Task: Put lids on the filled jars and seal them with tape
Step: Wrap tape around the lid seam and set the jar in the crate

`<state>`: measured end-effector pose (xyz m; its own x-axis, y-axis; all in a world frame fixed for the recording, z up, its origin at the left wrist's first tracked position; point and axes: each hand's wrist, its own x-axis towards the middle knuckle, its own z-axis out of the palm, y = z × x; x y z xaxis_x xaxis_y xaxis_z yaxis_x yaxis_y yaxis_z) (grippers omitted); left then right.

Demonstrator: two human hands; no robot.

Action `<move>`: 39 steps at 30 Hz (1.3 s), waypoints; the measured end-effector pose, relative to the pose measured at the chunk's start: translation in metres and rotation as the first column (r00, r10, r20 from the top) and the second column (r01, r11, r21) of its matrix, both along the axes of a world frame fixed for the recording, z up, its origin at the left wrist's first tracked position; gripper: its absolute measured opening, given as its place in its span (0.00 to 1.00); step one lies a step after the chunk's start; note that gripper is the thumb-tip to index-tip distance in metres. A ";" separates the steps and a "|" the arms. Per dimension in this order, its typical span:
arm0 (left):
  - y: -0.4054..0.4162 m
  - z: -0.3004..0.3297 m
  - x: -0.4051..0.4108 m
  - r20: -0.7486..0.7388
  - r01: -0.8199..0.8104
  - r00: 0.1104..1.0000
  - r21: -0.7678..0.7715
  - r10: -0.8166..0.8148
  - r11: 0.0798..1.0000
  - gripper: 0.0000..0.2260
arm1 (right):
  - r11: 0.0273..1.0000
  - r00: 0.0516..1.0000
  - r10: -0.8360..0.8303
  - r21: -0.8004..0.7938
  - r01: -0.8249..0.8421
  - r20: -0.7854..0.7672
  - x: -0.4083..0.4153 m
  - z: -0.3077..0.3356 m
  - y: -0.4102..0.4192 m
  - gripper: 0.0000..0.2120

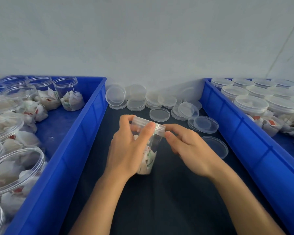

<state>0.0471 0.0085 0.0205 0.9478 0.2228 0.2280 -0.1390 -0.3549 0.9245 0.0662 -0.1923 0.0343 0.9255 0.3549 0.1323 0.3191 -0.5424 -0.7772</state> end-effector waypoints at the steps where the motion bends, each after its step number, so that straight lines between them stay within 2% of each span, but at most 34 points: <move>1: 0.000 0.000 0.000 0.006 0.010 1.000 -0.026 -0.009 1.000 0.21 | 1.000 1.000 -0.007 -0.008 0.007 0.005 0.001 0.001 0.000 0.13; 4: -0.001 -0.001 0.001 0.022 0.042 0.999 -0.122 -0.039 0.992 0.21 | 1.000 1.000 -0.009 -0.017 0.009 0.013 0.002 0.001 -0.002 0.15; 12: 0.000 0.001 0.001 0.002 0.109 0.994 -0.220 -0.112 0.969 0.25 | 0.999 1.000 0.004 -0.039 -0.003 0.031 0.005 -0.001 -0.006 0.15; 19: 0.002 0.000 0.002 0.023 0.188 0.982 -0.272 -0.189 0.944 0.24 | 0.999 1.000 0.008 -0.053 -0.008 0.005 0.004 0.002 -0.006 0.18; 21: 0.006 -0.002 0.003 0.027 0.237 0.971 -0.268 -0.238 0.934 0.22 | 0.999 1.000 0.023 -0.047 -0.024 -0.016 0.003 0.004 -0.007 0.21; 23: 0.010 -0.003 0.004 0.010 0.281 0.957 -0.272 -0.290 0.920 0.24 | 0.998 0.998 0.036 -0.056 -0.038 -0.046 0.002 0.005 -0.008 0.23; 28: 0.009 -0.006 0.006 0.005 0.291 0.953 -0.274 -0.302 0.917 0.26 | 0.998 0.999 0.027 -0.060 -0.030 -0.046 0.002 0.004 -0.008 0.20; 31: 0.006 -0.004 0.005 0.003 0.244 0.969 -0.144 -0.246 0.959 0.23 | 0.999 0.999 0.019 -0.030 -0.020 -0.042 -0.001 0.007 -0.006 0.21; 34: 0.005 0.001 0.002 0.064 0.032 0.997 0.104 -0.039 0.994 0.29 | 0.999 1.000 -0.019 -0.041 0.018 -0.024 -0.001 0.006 -0.006 0.22; 36: 0.001 0.004 -0.002 0.106 -0.066 0.993 0.173 0.048 0.983 0.31 | 0.996 0.999 -0.050 -0.077 0.051 0.005 0.000 0.005 -0.003 0.21; 39: -0.009 0.006 -0.006 0.020 0.006 1.000 0.173 -0.010 0.985 0.30 | 0.992 0.997 -0.061 -0.104 0.066 0.050 -0.002 0.006 0.003 0.29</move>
